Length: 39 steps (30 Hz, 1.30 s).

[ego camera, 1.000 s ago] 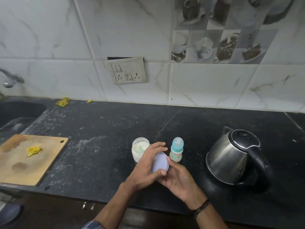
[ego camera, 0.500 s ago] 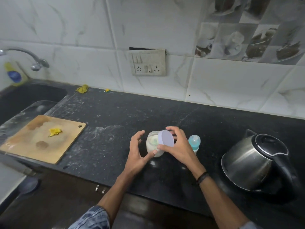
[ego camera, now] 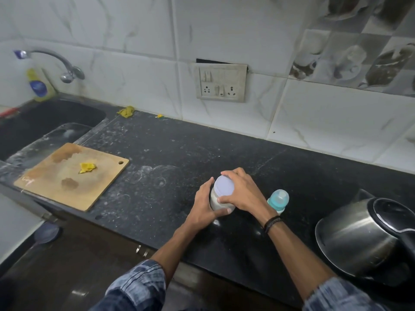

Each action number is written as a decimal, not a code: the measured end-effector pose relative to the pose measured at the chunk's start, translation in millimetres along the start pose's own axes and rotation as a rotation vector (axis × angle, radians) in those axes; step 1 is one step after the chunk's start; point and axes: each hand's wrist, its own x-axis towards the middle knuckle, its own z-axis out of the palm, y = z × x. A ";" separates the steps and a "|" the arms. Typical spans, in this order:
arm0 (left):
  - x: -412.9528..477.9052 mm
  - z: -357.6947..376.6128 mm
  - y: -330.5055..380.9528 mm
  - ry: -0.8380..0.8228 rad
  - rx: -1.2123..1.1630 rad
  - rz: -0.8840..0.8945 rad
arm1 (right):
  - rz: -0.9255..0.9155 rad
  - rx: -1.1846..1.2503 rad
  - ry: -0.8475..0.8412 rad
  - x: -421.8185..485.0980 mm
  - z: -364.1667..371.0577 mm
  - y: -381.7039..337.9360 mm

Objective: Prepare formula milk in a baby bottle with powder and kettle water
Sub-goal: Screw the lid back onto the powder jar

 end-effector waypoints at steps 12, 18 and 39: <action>9.4 3.3 23.3 0.065 -0.099 0.206 | 0.028 -0.063 -0.063 5.9 0.6 -1.7; 10.9 5.3 18.5 0.079 -0.112 0.143 | 0.037 -0.102 -0.064 5.6 3.2 -2.7; 17.5 12.7 -9.6 0.040 -0.137 0.003 | 0.125 -0.167 -0.042 -6.0 -2.4 -14.9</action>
